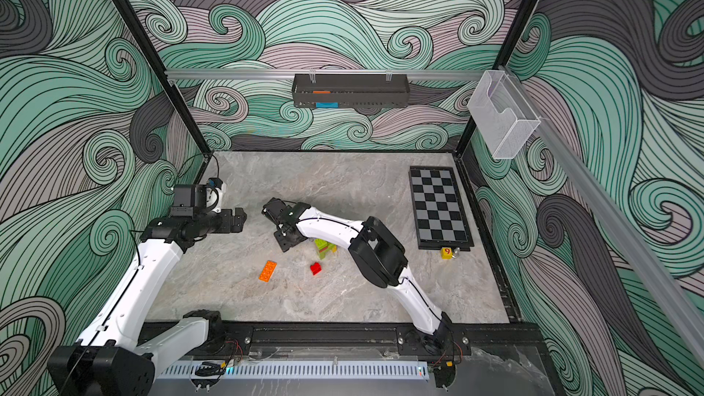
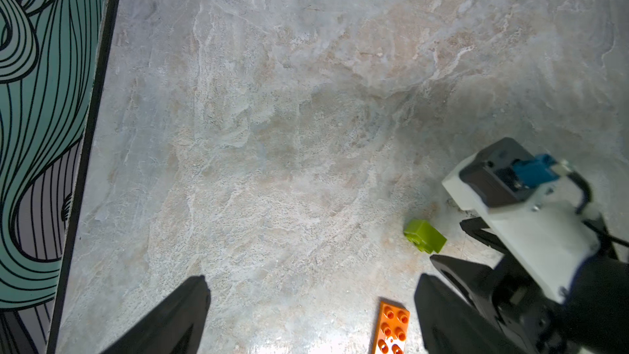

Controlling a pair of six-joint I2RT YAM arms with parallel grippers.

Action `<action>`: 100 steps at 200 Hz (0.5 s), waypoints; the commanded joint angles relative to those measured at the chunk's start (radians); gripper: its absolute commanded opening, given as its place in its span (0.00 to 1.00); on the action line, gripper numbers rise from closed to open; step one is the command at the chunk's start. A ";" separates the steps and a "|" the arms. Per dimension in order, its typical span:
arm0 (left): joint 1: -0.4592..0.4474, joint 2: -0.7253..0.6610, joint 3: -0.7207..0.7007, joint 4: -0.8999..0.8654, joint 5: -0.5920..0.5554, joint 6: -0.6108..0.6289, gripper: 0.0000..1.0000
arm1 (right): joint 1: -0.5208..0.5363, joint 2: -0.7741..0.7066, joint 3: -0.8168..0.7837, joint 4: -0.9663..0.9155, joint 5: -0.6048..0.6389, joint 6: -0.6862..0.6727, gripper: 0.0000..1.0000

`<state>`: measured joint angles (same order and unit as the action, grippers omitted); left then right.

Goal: Assemble a giraffe with lego
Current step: Pick up the lego brick from the center of the board.

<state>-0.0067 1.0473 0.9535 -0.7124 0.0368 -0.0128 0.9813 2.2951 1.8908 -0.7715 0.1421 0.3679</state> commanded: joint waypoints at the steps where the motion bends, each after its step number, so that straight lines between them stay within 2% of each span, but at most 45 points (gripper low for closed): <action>1: 0.011 -0.007 0.042 0.009 -0.005 -0.013 0.98 | 0.009 0.009 0.060 -0.037 -0.022 -0.021 0.55; 59: 0.011 -0.003 0.034 0.008 0.054 0.020 0.98 | 0.009 0.077 0.125 -0.038 -0.050 -0.044 0.48; 100: 0.011 -0.006 0.029 0.007 0.076 0.034 0.98 | -0.007 0.065 0.173 -0.102 0.026 -0.073 0.52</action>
<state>-0.0067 1.0473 0.9535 -0.7120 0.0830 0.0006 0.9901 2.3741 2.0388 -0.8185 0.1135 0.3164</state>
